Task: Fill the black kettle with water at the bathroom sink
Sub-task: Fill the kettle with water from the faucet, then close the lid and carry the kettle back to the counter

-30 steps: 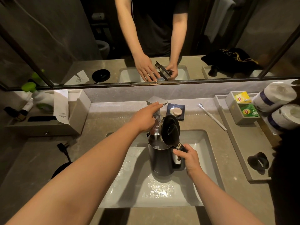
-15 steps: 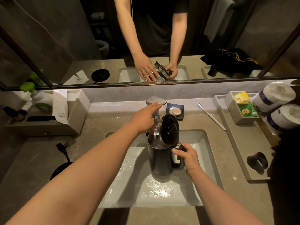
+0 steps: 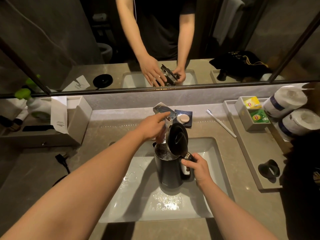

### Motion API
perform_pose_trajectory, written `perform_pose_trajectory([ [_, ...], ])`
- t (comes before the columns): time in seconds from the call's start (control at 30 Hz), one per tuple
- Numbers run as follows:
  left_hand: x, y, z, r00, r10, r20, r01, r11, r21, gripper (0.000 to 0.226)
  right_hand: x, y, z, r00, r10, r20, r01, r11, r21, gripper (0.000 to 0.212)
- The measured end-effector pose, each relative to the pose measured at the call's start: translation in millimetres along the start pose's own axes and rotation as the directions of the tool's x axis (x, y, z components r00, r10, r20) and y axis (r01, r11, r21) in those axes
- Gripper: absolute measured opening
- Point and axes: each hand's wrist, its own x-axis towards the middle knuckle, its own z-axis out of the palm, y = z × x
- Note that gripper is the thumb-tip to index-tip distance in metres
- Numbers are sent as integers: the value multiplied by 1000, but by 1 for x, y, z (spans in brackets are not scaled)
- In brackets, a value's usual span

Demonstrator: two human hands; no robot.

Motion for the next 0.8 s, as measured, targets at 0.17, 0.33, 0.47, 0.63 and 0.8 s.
perform_pose_trajectory([
  [0.17, -41, 17, 21, 941, 212, -265, -237, 969, -64, 37, -10, -4, -10, 999, -33, 17, 33, 999, -12, 35],
  [0.33, -56, 14, 31, 937, 233, -262, -222, 972, 69, 34, -27, -18, -22, 998, -60, 11, 60, 998, 6, 17],
  [0.47, -70, 16, 31, 943, 197, -267, -178, 980, 94, 34, -43, -30, -31, 995, -98, -12, 98, 995, 19, 17],
  [0.63, -93, 18, 42, 990, 99, -103, -89, 991, 95, 41, -64, -46, -41, 988, -145, -49, 149, 986, 77, 37],
  [0.8, -107, 28, 40, 964, 157, -213, -158, 987, 11, 40, -79, -64, -42, 970, -229, -78, 236, 968, 85, 49],
])
